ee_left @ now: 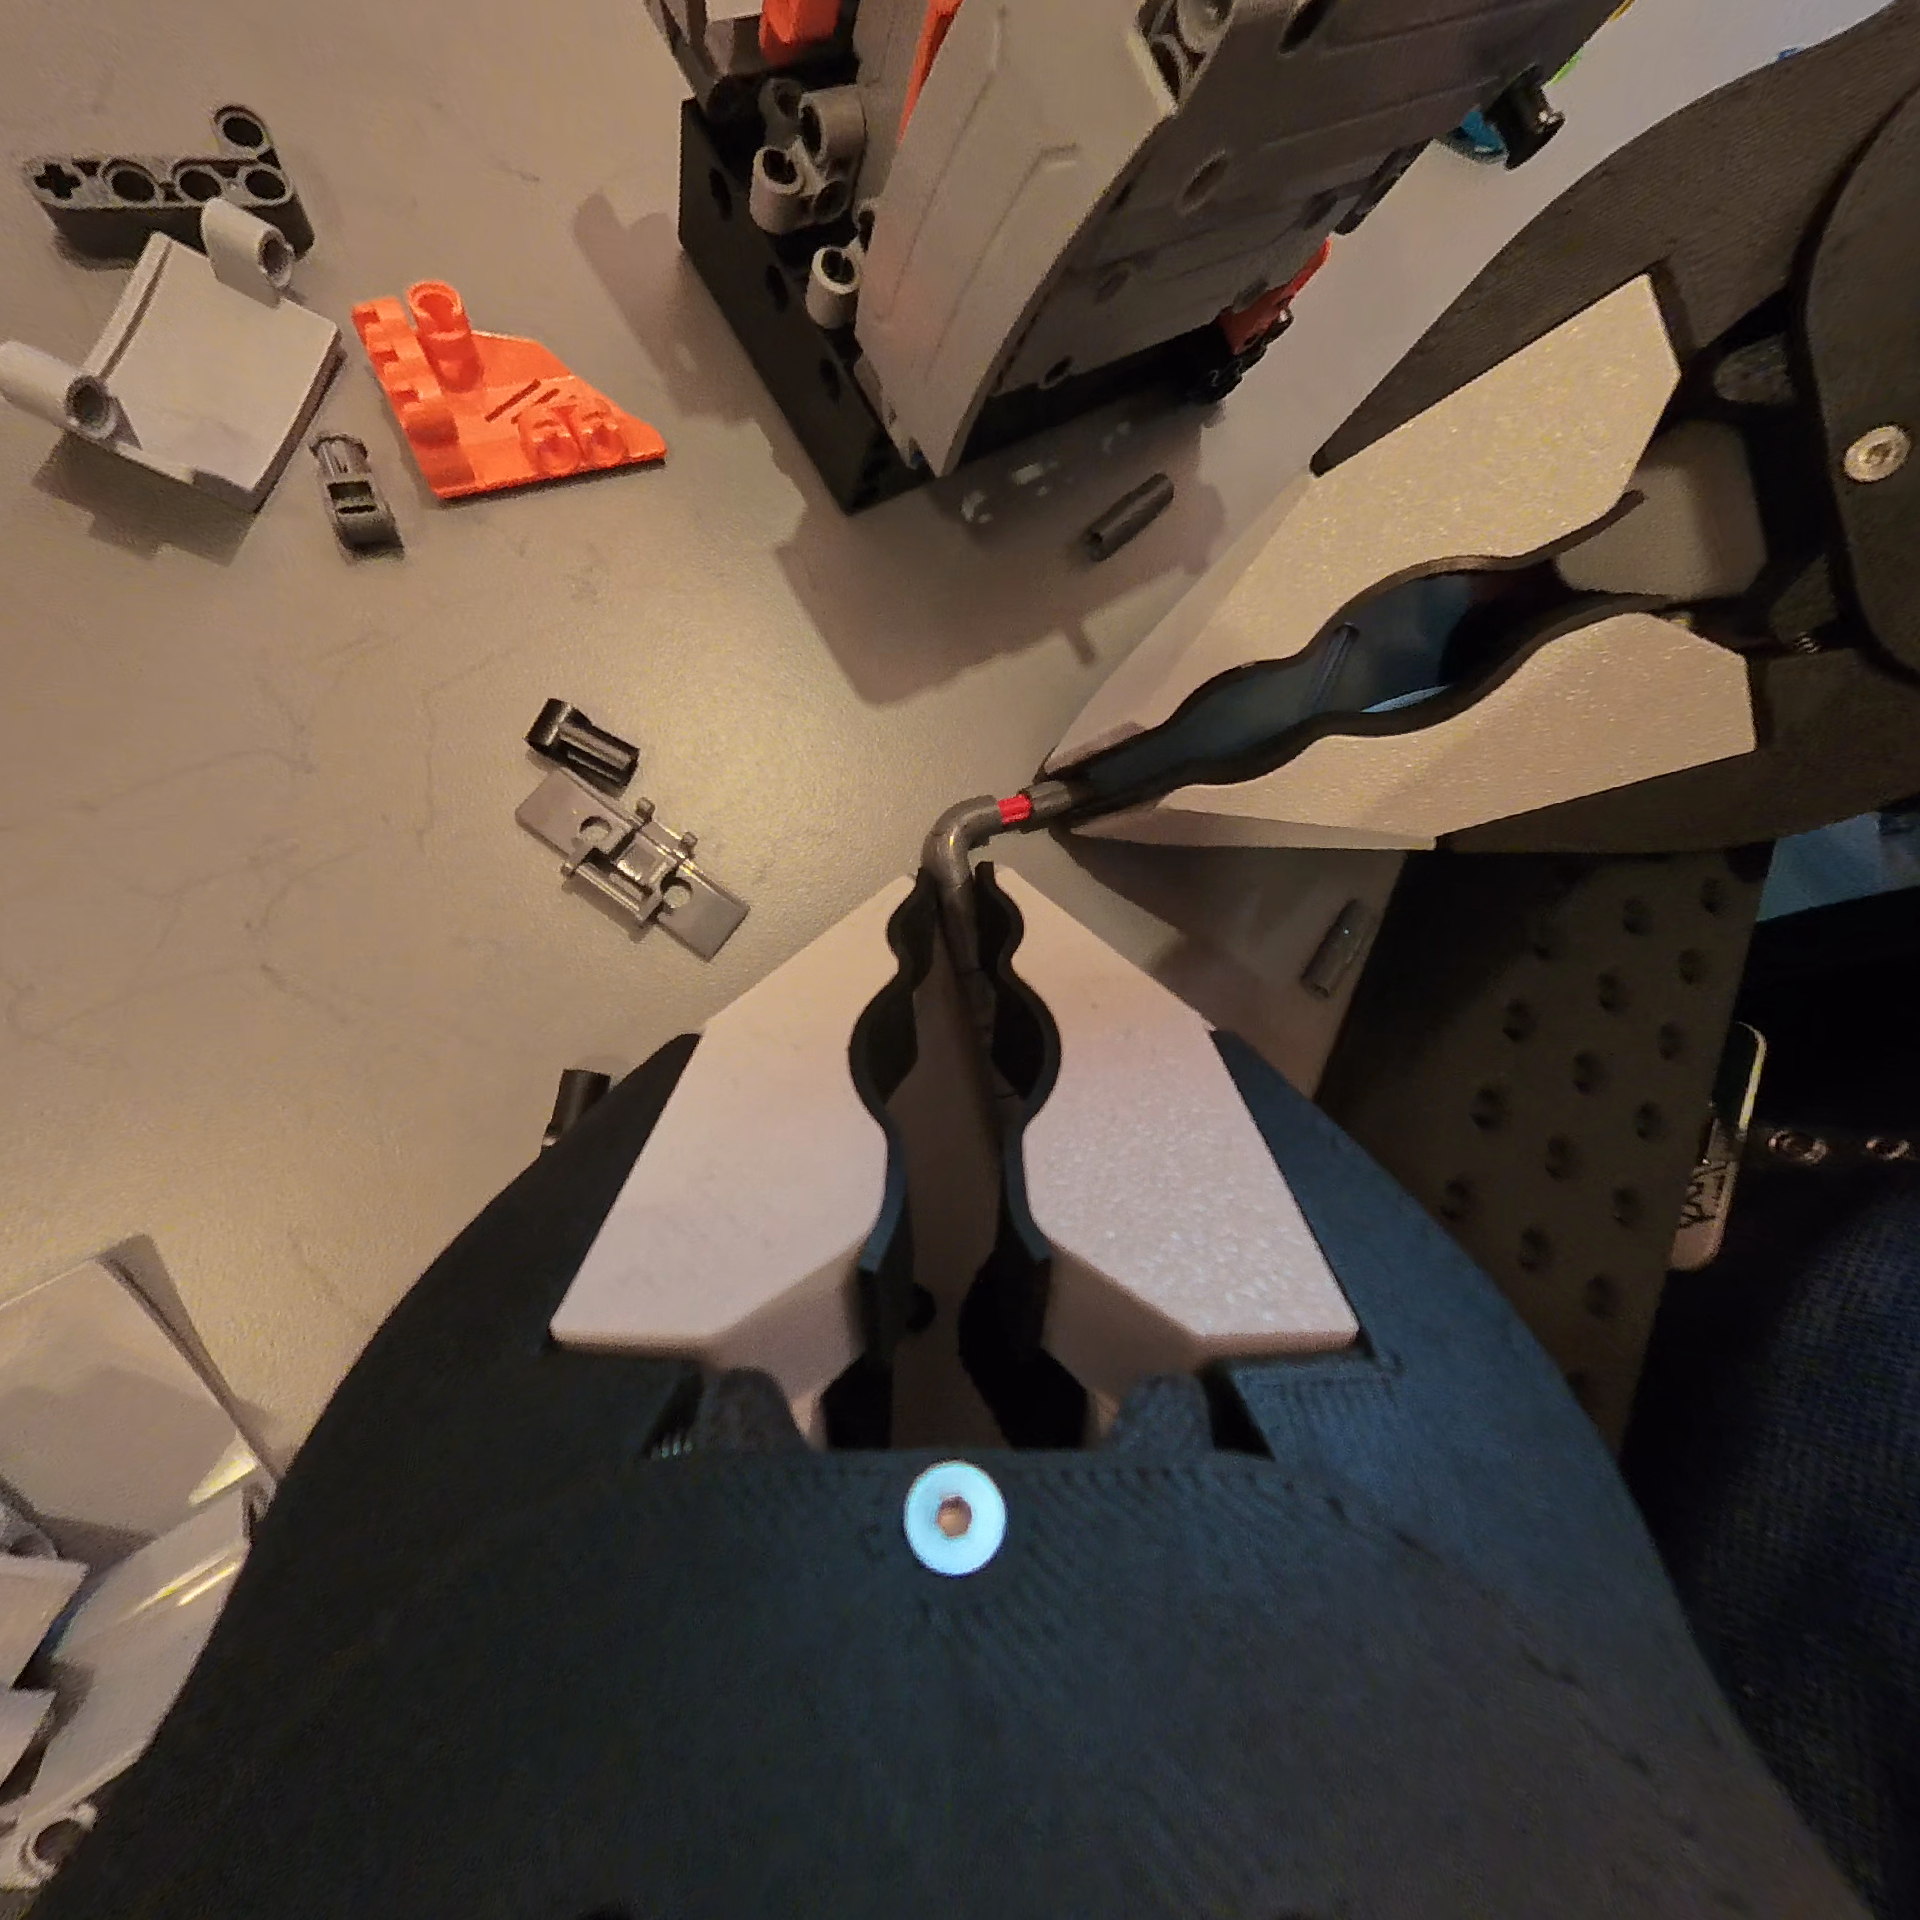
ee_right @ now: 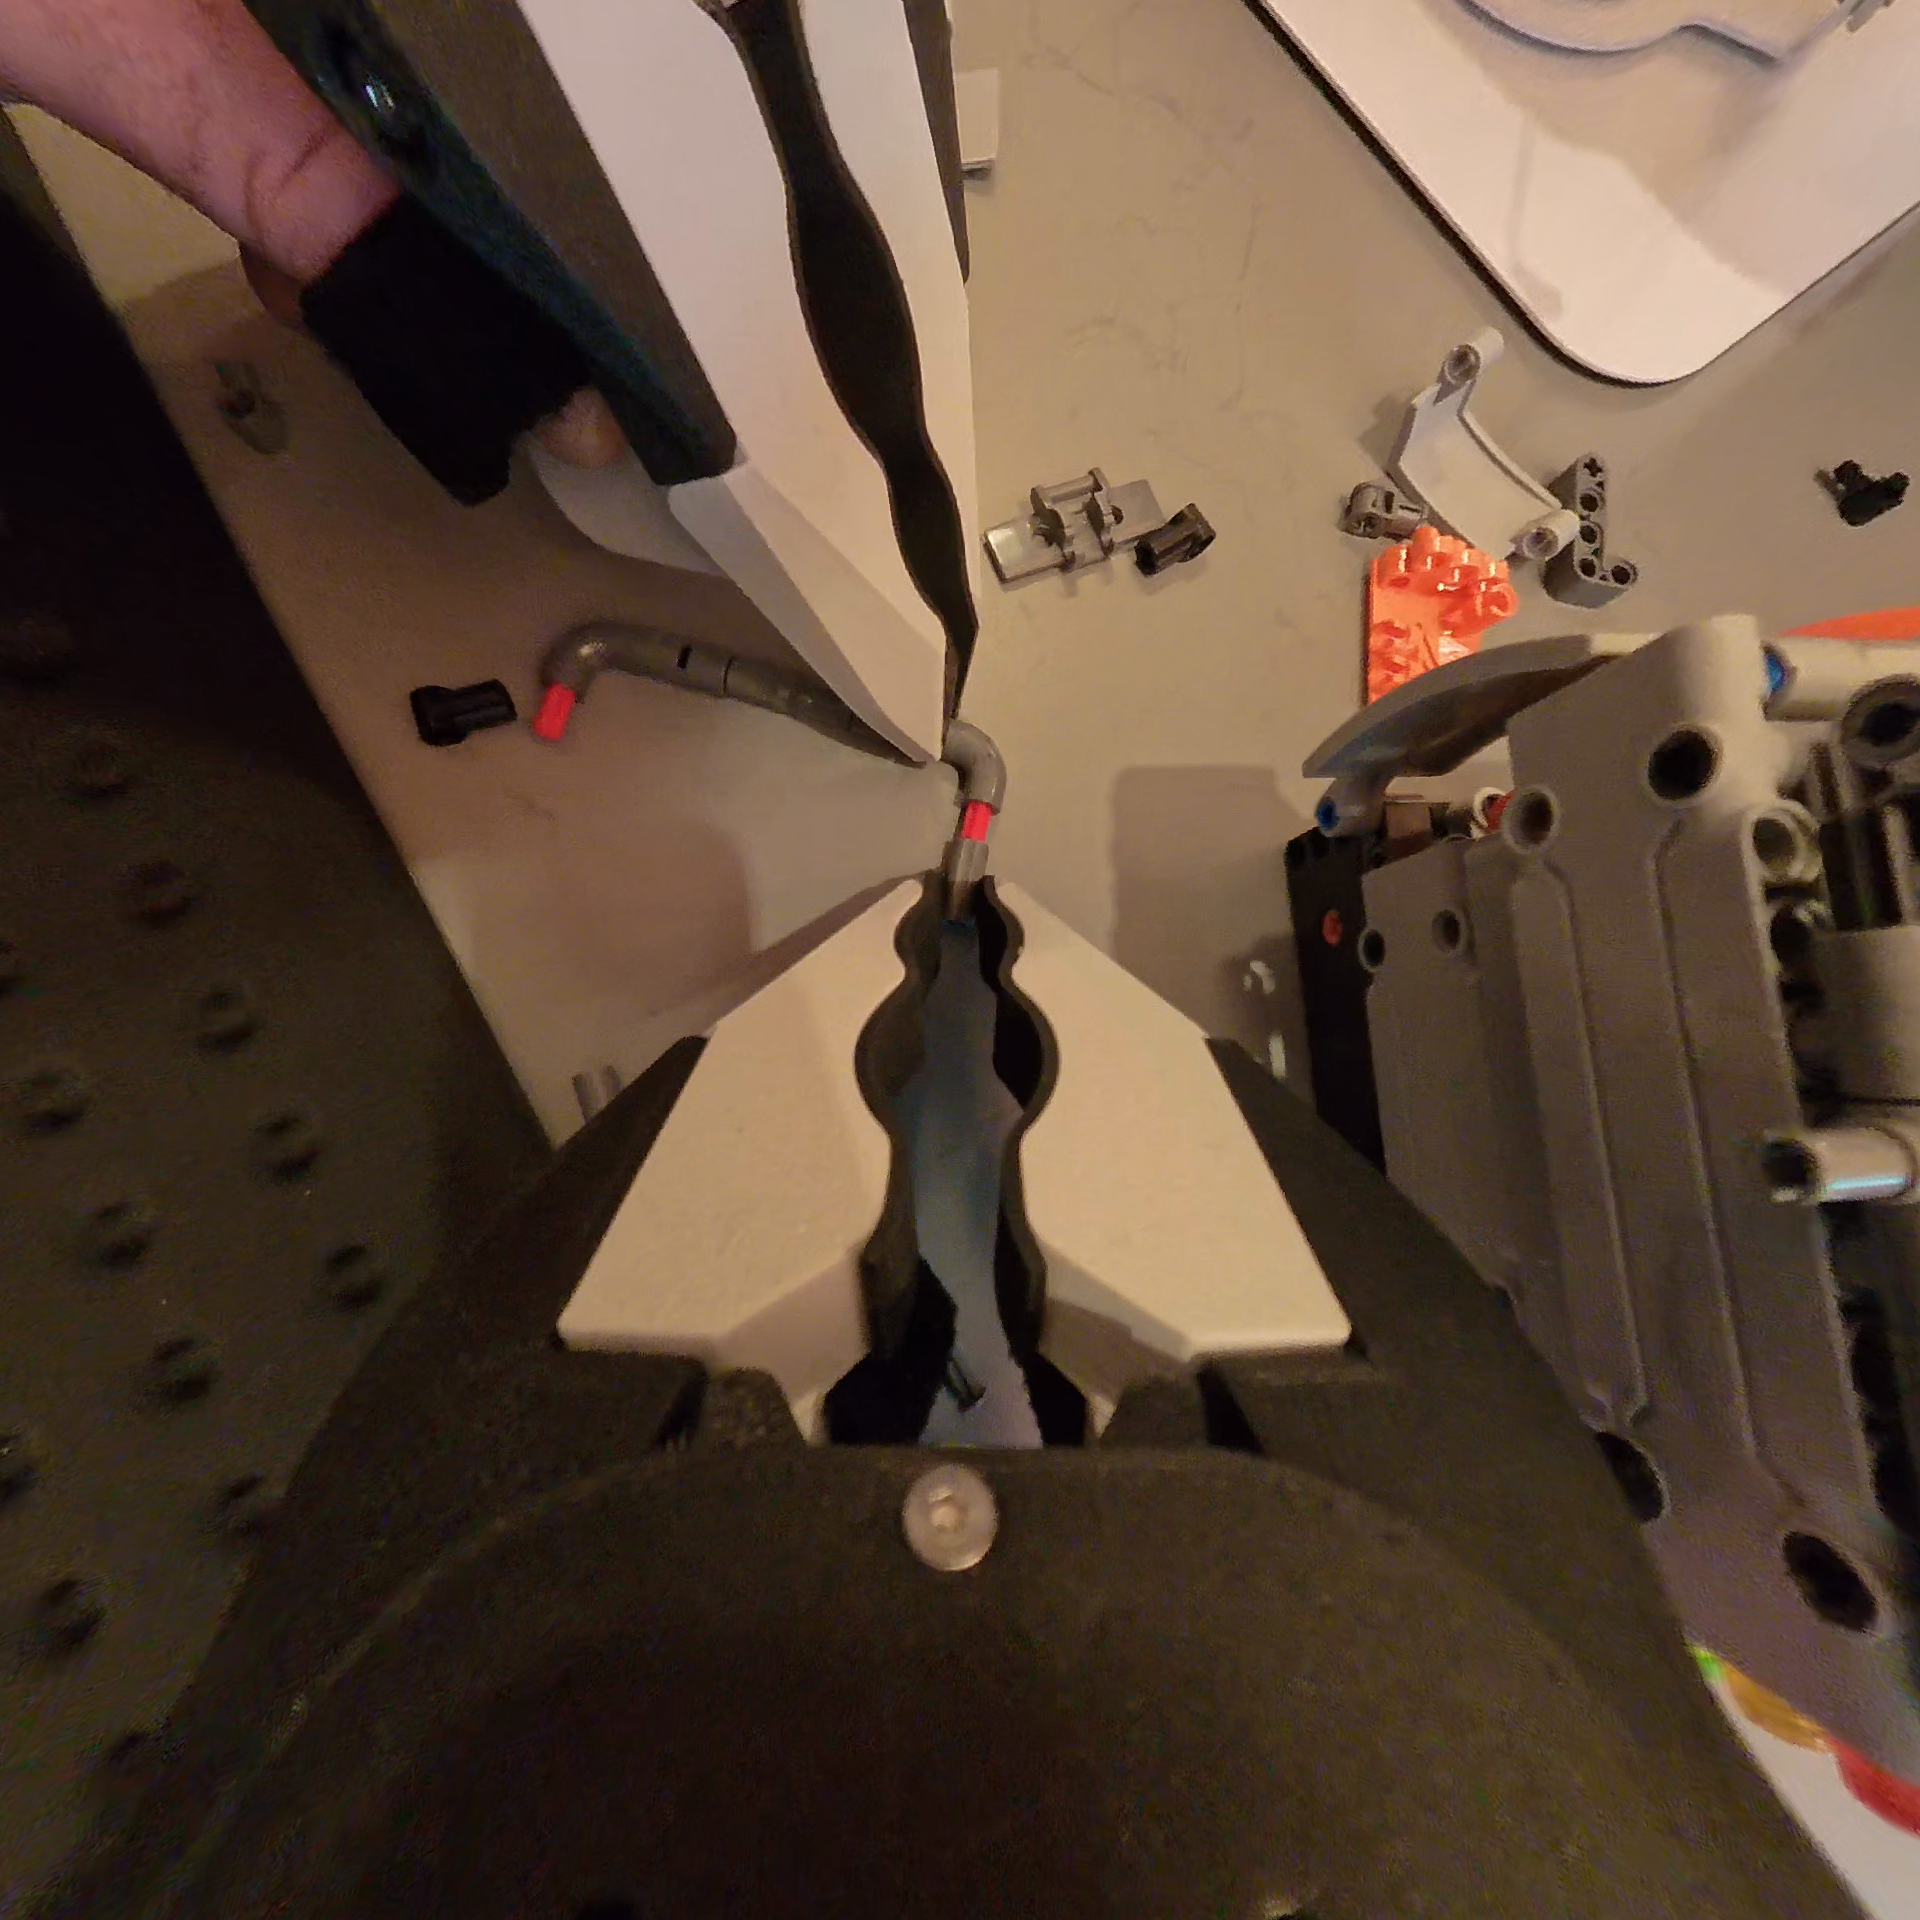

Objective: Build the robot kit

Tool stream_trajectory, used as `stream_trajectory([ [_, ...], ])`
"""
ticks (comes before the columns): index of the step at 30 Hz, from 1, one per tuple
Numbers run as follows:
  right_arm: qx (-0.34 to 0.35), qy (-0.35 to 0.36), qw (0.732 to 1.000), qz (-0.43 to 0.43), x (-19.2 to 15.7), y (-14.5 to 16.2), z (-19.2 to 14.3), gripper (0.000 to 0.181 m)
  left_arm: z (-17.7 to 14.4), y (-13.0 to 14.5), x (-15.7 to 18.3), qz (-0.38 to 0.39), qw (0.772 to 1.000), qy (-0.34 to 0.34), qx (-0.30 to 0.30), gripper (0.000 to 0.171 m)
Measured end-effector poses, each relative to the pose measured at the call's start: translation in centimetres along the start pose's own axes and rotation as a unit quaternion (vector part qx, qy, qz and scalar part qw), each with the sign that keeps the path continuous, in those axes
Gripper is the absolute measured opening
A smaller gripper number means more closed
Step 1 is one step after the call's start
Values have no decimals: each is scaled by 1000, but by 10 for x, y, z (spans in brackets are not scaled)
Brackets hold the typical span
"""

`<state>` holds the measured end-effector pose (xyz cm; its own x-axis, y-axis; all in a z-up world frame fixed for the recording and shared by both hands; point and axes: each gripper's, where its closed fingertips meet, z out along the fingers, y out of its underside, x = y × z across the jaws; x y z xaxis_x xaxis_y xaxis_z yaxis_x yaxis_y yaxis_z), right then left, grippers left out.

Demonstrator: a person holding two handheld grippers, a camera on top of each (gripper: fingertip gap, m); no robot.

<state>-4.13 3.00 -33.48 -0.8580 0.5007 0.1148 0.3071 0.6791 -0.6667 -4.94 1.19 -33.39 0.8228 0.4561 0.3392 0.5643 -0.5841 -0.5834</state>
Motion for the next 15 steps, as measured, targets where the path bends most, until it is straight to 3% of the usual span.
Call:
stream_trajectory([
  [9, 18, -78, 992, 95, -2, -3, -1, 4, -1, 1, -1, 25, 1000, -10, 6, 6],
  [15, 16, -81, 991, 103, -2, -2, 1, 4, -2, 1, 1, 44, 999, 0, -3, 13],
])
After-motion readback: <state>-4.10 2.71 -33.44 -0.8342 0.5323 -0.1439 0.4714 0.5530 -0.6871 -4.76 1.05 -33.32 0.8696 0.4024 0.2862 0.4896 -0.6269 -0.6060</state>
